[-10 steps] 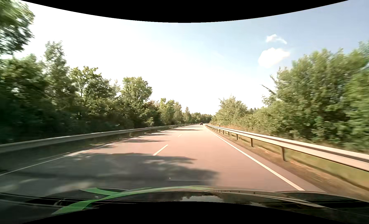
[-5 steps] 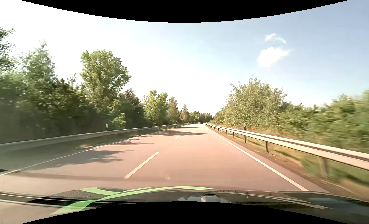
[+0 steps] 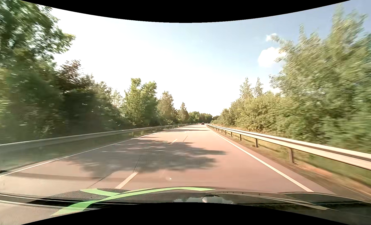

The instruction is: Follow the waypoints while adhering to traffic rules and regulations

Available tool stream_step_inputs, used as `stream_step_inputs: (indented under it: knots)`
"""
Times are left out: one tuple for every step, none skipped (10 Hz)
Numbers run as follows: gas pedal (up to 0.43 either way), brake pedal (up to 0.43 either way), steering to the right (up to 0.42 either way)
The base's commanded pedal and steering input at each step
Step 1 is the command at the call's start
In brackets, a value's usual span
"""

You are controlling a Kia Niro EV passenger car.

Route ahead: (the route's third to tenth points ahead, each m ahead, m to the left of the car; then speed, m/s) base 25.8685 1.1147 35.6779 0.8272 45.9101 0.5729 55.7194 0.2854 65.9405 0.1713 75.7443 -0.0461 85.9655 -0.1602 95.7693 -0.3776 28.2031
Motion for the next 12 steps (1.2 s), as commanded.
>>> stream_step_inputs:
  knots:
    - [0.189,0.000,0.002]
    - [0.197,0.000,0.001]
    - [0.197,0.000,0.002]
    - [0.220,0.000,0.002]
    - [0.228,0.000,0.002]
    - [0.248,0.000,0.002]
    - [0.260,0.000,0.002]
    - [0.260,0.000,0.001]
    - [0.260,0.000,0.002]
    - [0.248,0.000,0.002]
    - [0.240,0.000,0.001]
    - [0.220,0.000,0.002]
